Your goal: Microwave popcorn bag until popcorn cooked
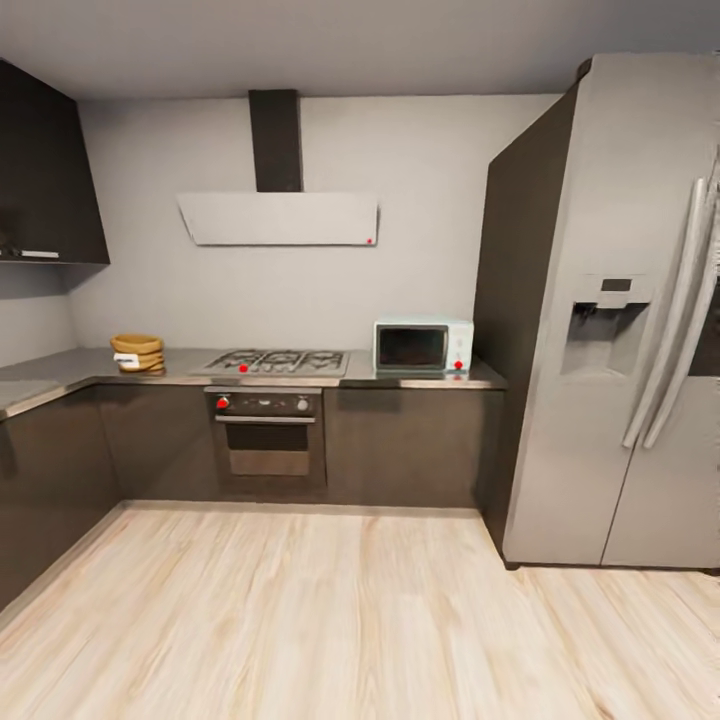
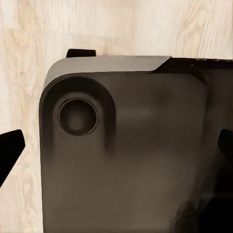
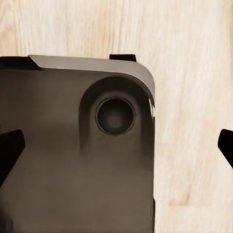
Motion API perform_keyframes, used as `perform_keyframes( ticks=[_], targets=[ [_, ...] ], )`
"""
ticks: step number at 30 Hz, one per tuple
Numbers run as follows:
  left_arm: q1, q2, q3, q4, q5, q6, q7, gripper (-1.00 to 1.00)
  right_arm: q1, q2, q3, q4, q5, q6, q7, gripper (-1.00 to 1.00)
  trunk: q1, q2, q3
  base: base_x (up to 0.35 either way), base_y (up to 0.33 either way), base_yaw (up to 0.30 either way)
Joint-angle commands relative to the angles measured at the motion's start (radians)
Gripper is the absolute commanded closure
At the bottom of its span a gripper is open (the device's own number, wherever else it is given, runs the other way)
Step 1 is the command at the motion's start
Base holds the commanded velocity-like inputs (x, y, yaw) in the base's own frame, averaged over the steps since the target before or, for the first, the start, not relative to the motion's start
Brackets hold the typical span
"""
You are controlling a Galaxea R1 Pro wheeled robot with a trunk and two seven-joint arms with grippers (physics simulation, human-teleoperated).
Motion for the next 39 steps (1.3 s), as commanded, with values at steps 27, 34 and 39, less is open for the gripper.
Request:
perform_keyframes(
  ticks=[27,34,39],
  targets=[
    [0.0,0.001,0.002,0.0,0.032,0.006,0.006,-1.0,0.0,-0.002,0.005,0.001,0.0,-0.003,-0.002,-1.0,0.001,0.0,-0.001,0.325,-0.092,-0.008],
    [0.0,0.001,0.002,0.0,0.031,0.01,0.006,-1.0,0.0,-0.003,0.005,0.001,0.0,-0.001,-0.002,-1.0,0.001,0.0,-0.001,0.325,-0.001,0.0],
    [0.0,0.001,0.002,0.0,0.032,0.012,0.006,-1.0,0.0,-0.003,0.005,0.001,0.0,-0.001,-0.002,-1.0,0.001,0.0,-0.001,0.325,0.0,0.0]
  ],
)
